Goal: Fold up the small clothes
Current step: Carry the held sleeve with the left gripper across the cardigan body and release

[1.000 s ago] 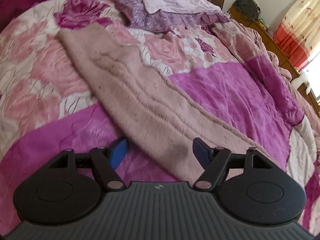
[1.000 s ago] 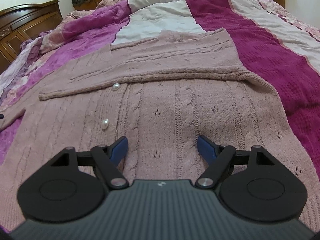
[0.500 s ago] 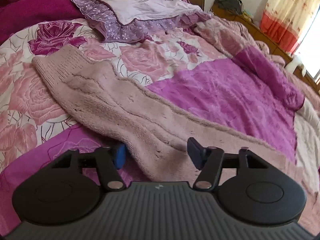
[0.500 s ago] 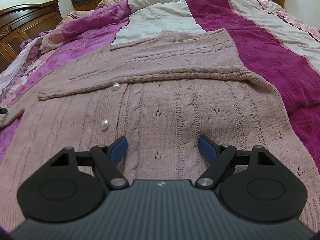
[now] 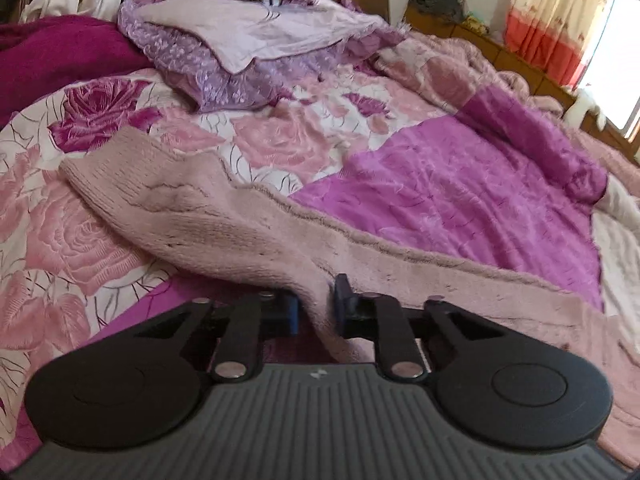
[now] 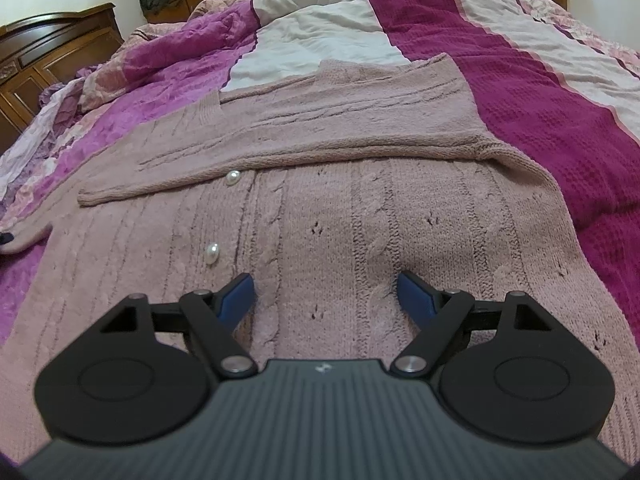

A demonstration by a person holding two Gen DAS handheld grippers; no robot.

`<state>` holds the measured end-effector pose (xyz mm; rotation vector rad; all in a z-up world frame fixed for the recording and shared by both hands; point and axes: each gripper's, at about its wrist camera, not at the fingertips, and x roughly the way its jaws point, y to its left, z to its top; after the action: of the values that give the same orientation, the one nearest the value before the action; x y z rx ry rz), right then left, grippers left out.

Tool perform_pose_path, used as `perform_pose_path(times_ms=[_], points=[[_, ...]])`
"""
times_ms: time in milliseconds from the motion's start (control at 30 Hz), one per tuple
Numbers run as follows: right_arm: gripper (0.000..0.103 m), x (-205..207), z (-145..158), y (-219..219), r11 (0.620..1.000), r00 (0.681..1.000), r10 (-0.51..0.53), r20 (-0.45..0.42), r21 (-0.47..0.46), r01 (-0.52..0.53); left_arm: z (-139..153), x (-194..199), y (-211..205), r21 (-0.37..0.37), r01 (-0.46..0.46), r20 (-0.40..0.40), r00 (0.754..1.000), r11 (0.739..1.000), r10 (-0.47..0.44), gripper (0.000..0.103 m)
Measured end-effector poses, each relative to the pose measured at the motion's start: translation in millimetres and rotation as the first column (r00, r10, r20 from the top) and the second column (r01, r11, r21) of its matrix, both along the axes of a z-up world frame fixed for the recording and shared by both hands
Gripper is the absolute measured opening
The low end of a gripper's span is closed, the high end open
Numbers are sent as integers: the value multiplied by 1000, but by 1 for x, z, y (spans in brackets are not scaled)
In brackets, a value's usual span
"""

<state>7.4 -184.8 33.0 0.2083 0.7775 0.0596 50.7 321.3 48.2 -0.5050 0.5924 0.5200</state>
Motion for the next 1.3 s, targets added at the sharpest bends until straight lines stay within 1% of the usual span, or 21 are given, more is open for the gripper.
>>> perform_pose_path(times_ms=[100, 200, 333, 433, 533, 600, 667, 733, 833, 867, 900, 933, 967, 1000, 1033, 1133, 1200, 1267, 1300], points=[[81, 0, 3, -3, 1000, 1000, -7, 1, 25, 7, 10, -9, -3, 15, 25, 41, 999, 1000, -26, 12], [80, -1, 8, -7, 999, 1000, -15, 14, 49, 15, 27, -15, -9, 18, 52, 96, 994, 998, -54, 12], [80, -3, 13, -8, 998, 1000, -20, 24, 66, 18, 53, -19, -23, 56, 89, 152, 984, 994, -97, 12], [80, -5, 16, -10, 998, 999, -19, 34, 65, 17, 73, -21, -39, 80, 129, 209, 967, 988, -143, 12], [80, -7, 19, -14, 997, 999, -29, 41, 76, 26, 98, -19, -66, 140, 187, 257, 942, 972, -218, 12], [80, -8, 19, -16, 996, 998, -39, 41, 85, 35, 110, -16, -82, 162, 230, 264, 927, 960, -267, 12], [80, -10, 20, -18, 994, 998, -44, 43, 99, 39, 116, -9, -97, 151, 249, 243, 929, 957, -280, 12], [80, -13, 22, -19, 994, 998, -39, 53, 108, 33, 112, -3, -103, 121, 251, 207, 940, 960, -272, 12], [80, -15, 22, -18, 995, 998, -28, 59, 100, 22, 97, -3, -109, 82, 219, 142, 963, 972, -229, 13], [80, -15, 22, -18, 995, 998, -26, 58, 98, 21, 90, -5, -107, 63, 212, 128, 967, 975, -219, 13], [80, -15, 21, -19, 995, 998, -26, 55, 99, 21, 82, -6, -104, 38, 204, 111, 972, 978, -207, 20], [80, -15, 20, -19, 994, 998, -28, 51, 103, 23, 74, -8, -101, 9, 191, 96, 977, 981, -191, 32], [80, -14, 19, -20, 994, 998, -30, 47, 107, 25, 66, -11, -97, -17, 177, 86, 981, 984, -175, 40], [80, -14, 18, -20, 994, 999, -31, 43, 110, 26, 56, -15, -91, -32, 156, 77, 985, 987, -153, 55], [80, -13, 17, -20, 993, 999, -31, 40, 111, 27, 48, -19, -85, -38, 126, 68, 990, 991, -123, 63], [80, -13, 15, -18, 994, 999, -31, 31, 105, 27, 27, -30, -69, -51, 64, 54, 997, 997, -61, 67], [80, -12, 13, -17, 994, 999, -32, 23, 102, 30, 14, -34, -58, -105, 42, 63, 997, 994, -36, 67], [80, -10, 11, -17, 994, 999, -34, 13, 100, 32, 5, -35, -45, -171, 20, 83, 997, 985, -6, 67], [80, -9, 9, -16, 995, 999, -35, 8, 98, 34, 2, -33, -39, -192, 13, 92, 996, 981, 5, 67]])
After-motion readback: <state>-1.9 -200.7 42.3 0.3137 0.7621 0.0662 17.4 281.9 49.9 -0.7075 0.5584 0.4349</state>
